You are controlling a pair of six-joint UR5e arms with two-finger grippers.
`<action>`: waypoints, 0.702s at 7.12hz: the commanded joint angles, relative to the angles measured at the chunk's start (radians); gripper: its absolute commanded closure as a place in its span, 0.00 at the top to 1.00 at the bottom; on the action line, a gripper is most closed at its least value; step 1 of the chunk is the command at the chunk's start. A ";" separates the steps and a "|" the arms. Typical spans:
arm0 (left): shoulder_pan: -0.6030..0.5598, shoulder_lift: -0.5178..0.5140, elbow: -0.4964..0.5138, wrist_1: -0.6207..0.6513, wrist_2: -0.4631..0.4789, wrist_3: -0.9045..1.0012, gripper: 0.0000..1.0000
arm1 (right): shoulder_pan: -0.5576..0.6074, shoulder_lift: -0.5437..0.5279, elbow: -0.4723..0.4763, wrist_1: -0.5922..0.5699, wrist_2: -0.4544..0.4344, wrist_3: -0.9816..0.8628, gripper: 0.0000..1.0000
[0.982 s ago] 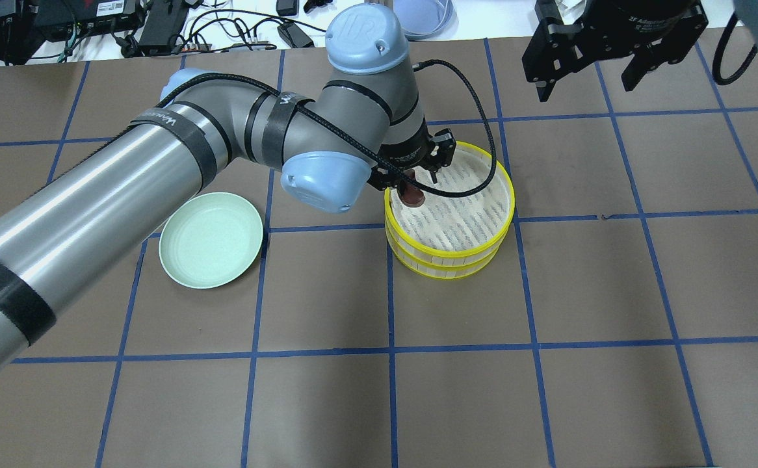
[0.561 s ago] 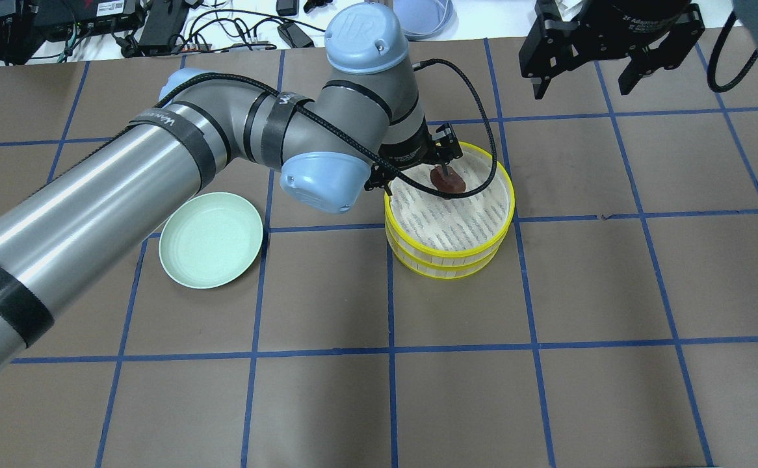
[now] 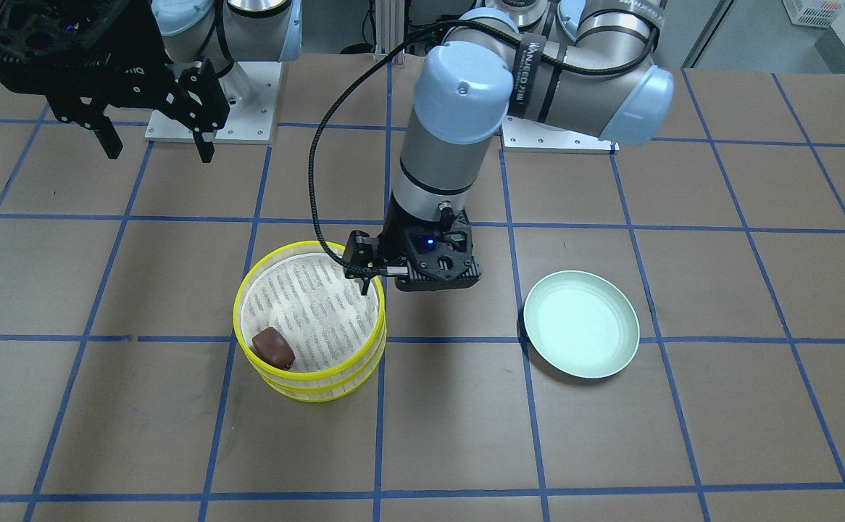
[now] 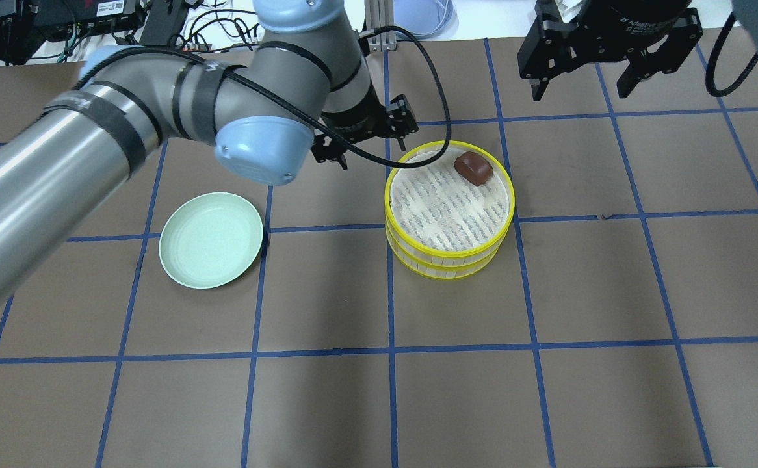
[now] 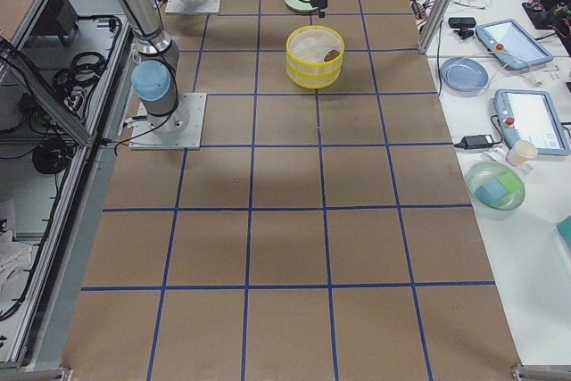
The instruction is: Stack buns with steamer
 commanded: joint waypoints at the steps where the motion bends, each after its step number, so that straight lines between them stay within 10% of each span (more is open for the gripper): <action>1: 0.139 0.079 0.000 -0.144 0.048 0.194 1.00 | 0.000 0.001 0.000 -0.001 0.000 0.000 1.00; 5: 0.209 0.216 0.020 -0.273 0.142 0.272 1.00 | -0.002 0.000 0.002 0.001 0.005 0.000 1.00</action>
